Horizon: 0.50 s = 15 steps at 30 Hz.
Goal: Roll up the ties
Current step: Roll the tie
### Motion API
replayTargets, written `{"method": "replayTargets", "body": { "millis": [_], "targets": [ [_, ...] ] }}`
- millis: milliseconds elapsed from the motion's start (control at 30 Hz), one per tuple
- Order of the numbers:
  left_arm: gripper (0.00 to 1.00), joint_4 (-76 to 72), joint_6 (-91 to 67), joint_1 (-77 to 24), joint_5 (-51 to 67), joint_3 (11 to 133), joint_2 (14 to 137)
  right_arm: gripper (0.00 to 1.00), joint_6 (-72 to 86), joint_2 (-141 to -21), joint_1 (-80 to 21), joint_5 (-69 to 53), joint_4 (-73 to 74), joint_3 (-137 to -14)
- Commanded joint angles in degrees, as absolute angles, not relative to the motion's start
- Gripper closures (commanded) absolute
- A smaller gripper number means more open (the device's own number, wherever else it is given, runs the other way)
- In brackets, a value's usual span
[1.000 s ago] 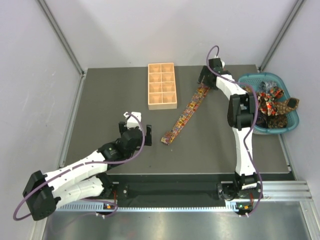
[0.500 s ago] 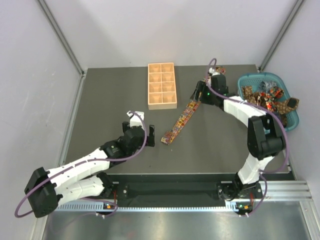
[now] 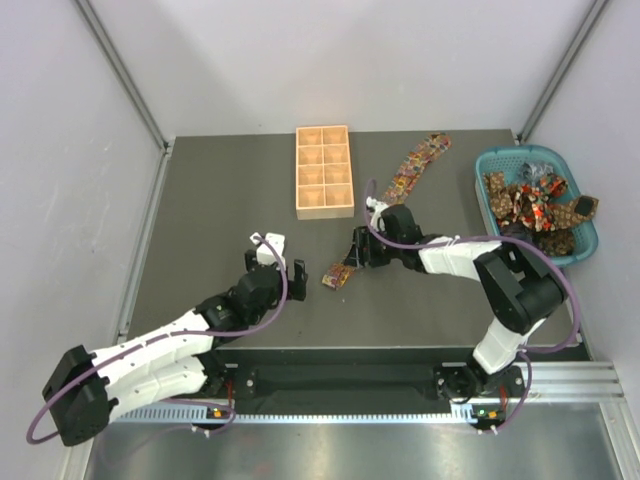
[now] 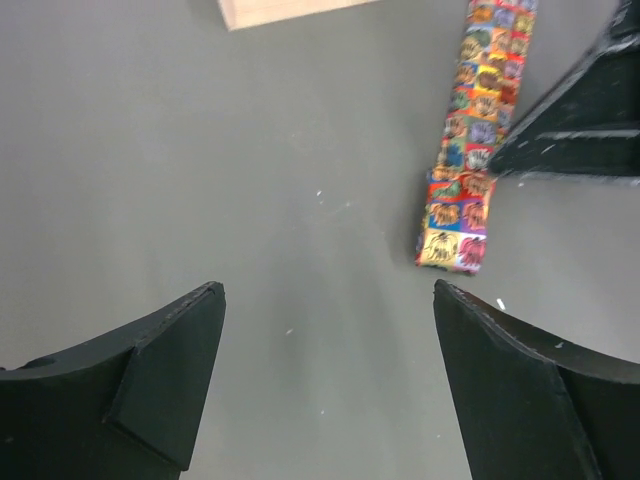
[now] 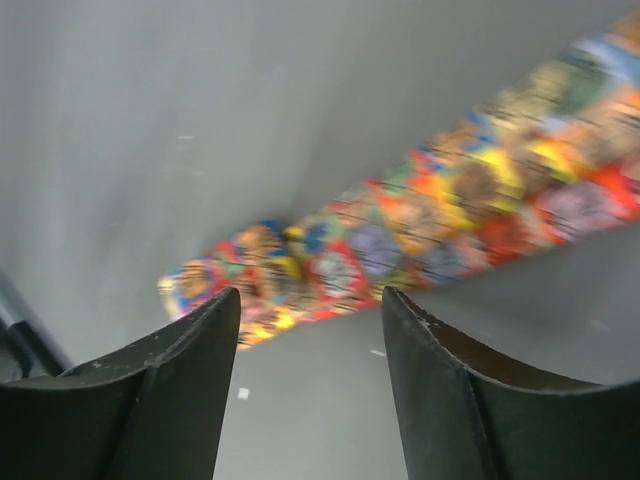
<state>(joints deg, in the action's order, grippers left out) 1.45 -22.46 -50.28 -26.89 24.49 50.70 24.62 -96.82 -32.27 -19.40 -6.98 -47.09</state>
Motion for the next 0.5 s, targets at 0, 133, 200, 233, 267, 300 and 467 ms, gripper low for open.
{"method": "replayTargets", "body": {
  "millis": [0,133,200,233,267,300,467],
  "targets": [
    [0.11,-5.9,-20.2,-50.4,-24.7,24.4,49.6,0.40,24.3,-95.9,-35.4,-22.9,-15.3,-47.9],
    [0.13,-6.0,-19.9,-50.4,-24.6,24.6,50.4,0.41,25.2,-97.1,-36.0,-24.4,-17.2,-47.4],
    [0.14,-5.9,-19.8,-50.4,-24.6,24.5,50.4,0.41,25.1,-97.3,-36.7,-23.8,-16.5,-47.8],
    [0.14,-5.9,-19.8,-50.4,-24.8,24.4,50.4,0.42,24.2,-98.3,-37.4,-21.3,-15.2,-49.1],
    [0.13,-5.7,-19.9,-50.4,-25.6,24.4,50.4,0.43,23.8,-98.3,-37.8,-20.3,-13.3,-50.2],
    [0.12,-5.5,-20.1,-50.4,-26.7,24.4,50.7,0.44,23.6,-99.6,-38.0,-20.4,-11.1,-50.8],
    [0.12,-5.1,-20.0,-50.4,-27.8,24.8,51.3,0.49,25.6,-101.2,-38.9,-22.3,-11.8,-51.2]
  ]
}}
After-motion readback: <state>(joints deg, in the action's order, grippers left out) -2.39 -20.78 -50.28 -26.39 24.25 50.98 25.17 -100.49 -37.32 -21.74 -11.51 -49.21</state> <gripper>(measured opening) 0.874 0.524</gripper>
